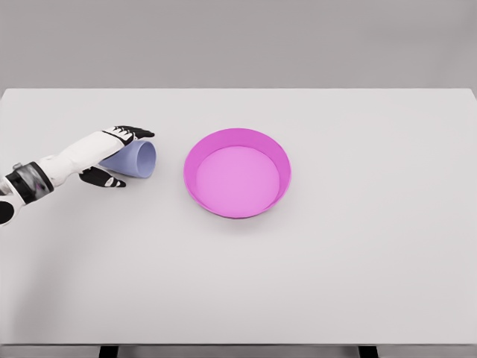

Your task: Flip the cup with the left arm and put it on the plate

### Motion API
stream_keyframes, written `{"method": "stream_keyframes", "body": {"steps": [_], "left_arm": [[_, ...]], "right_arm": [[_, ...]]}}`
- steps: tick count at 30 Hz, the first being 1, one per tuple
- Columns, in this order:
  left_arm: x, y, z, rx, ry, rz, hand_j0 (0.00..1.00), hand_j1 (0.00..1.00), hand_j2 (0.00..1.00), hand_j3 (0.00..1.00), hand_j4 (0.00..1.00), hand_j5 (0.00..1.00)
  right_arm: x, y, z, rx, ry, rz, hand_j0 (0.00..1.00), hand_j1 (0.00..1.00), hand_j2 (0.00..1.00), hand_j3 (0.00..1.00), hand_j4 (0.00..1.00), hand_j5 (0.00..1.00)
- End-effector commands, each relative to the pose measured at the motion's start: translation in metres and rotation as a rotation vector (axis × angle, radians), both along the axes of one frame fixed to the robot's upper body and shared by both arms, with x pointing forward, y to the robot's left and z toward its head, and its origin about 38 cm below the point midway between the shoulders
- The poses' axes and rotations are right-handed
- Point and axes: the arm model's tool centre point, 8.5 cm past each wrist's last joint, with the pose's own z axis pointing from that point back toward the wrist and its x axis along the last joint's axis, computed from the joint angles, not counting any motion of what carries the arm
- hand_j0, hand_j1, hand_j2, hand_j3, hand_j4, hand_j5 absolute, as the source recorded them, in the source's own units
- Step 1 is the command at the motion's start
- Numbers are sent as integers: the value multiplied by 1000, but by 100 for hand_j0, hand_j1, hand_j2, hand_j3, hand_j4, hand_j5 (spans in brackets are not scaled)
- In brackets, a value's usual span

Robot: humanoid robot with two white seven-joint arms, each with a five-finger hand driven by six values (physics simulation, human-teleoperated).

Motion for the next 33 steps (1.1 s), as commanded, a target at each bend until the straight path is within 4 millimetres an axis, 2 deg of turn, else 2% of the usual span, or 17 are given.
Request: {"method": "stream_keyframes", "body": {"steps": [1, 20, 26, 33], "left_arm": [[0, -2, 0, -10, 1, -1, 100, 100, 100, 100, 100, 100], [7, 2, -7, 6, 27, 22, 100, 100, 100, 100, 100, 100], [7, -1, -9, 8, 38, 13, 85, 85, 85, 85, 85, 85], [7, 0, -8, 7, 37, 16, 81, 81, 81, 81, 81, 81]], "right_arm": [[-1, 0, 0, 0, 1, 0, 100, 100, 100, 100, 100, 100], [0, 0, 0, 0, 0, 0, 100, 100, 100, 100, 100, 100], [0, 0, 0, 0, 0, 0, 100, 100, 100, 100, 100, 100], [0, 0, 0, 0, 0, 0, 100, 100, 100, 100, 100, 100]]}}
